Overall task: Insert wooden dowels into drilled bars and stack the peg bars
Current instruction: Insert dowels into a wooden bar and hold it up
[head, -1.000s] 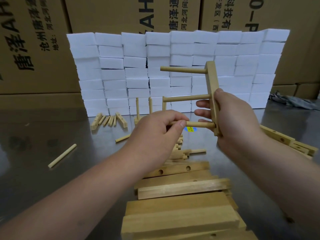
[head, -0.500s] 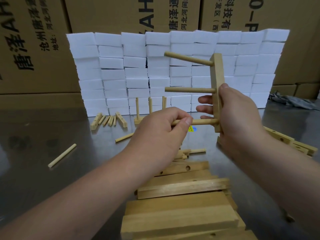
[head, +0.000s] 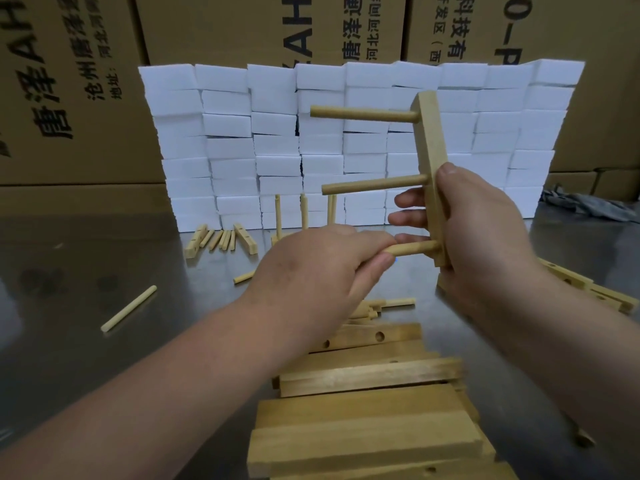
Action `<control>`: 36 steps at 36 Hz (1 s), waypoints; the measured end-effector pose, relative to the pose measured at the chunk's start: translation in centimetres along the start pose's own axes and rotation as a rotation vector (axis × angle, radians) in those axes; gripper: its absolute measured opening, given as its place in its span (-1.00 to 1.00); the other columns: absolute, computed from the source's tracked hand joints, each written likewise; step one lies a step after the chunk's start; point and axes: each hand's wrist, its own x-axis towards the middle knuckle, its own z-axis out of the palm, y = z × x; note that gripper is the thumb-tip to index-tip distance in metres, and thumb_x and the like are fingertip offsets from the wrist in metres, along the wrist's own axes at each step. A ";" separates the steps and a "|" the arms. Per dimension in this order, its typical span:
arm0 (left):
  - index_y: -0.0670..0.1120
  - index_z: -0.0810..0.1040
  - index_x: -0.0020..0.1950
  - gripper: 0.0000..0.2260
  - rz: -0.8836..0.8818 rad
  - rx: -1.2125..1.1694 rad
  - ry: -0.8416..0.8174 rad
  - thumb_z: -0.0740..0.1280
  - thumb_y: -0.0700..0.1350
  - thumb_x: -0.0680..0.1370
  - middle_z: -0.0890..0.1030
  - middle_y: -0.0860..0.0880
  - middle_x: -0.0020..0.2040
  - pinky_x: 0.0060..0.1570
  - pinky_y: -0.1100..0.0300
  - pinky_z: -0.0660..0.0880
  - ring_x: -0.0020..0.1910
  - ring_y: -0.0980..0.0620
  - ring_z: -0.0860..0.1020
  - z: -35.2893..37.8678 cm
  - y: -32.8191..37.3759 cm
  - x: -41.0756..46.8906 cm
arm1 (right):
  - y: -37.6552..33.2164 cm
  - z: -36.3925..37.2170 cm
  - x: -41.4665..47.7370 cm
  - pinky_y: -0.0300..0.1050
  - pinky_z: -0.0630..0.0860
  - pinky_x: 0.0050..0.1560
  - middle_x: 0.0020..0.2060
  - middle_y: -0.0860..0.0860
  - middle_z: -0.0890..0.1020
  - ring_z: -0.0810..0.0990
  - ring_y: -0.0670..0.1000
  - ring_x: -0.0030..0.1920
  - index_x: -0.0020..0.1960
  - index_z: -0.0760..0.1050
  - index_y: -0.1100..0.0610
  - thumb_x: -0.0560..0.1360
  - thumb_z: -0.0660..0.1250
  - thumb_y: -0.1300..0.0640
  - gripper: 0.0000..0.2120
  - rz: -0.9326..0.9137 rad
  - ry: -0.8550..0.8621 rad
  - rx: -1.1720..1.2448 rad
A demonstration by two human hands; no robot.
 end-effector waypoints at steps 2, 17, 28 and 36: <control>0.05 0.62 0.10 -0.76 0.041 0.030 0.035 0.20 -0.02 0.54 0.59 0.07 -0.30 -0.47 0.20 0.38 -0.29 0.12 0.48 -0.1 0.1 0.0 | 0.1 0.0 -0.1 -0.16 0.55 -0.43 -0.48 -0.05 0.58 0.61 -0.05 -0.40 -0.14 0.46 0.11 0.60 0.03 0.12 -0.74 -0.008 -0.003 0.007; 0.12 0.58 -0.28 -0.78 -0.441 -0.436 -0.109 0.21 0.09 0.50 0.53 0.06 -0.36 -0.45 0.37 0.35 -0.40 0.15 0.47 0.1 1.0 -0.3 | 0.3 0.4 -1.1 -0.13 0.59 -0.38 -0.49 -0.06 0.55 0.58 -0.03 -0.45 -0.13 0.45 0.08 0.62 0.00 0.10 -0.71 -0.040 -0.041 -0.020; 0.07 0.63 -0.27 -0.79 -0.635 -0.574 -0.101 0.30 0.12 0.47 0.30 0.12 -0.61 -0.40 0.24 0.26 -0.61 0.13 0.26 -1.6 1.0 0.9 | -0.5 1.0 -2.1 -0.37 0.38 -0.55 -0.38 -0.04 0.59 0.59 -0.08 -0.45 -0.09 0.46 0.05 0.63 0.03 0.10 -0.75 -0.048 0.006 -0.045; -0.08 0.48 -0.03 -0.78 -0.706 -0.966 0.004 0.14 0.02 0.55 0.56 -0.02 -0.48 -0.54 0.28 0.34 -0.62 0.05 0.32 -2.4 0.9 1.5 | 0.0 0.3 -0.3 -0.07 0.53 -0.24 -0.44 -0.04 0.66 0.60 -0.07 -0.49 0.03 0.43 0.12 0.62 0.07 0.09 -0.81 0.216 0.089 0.055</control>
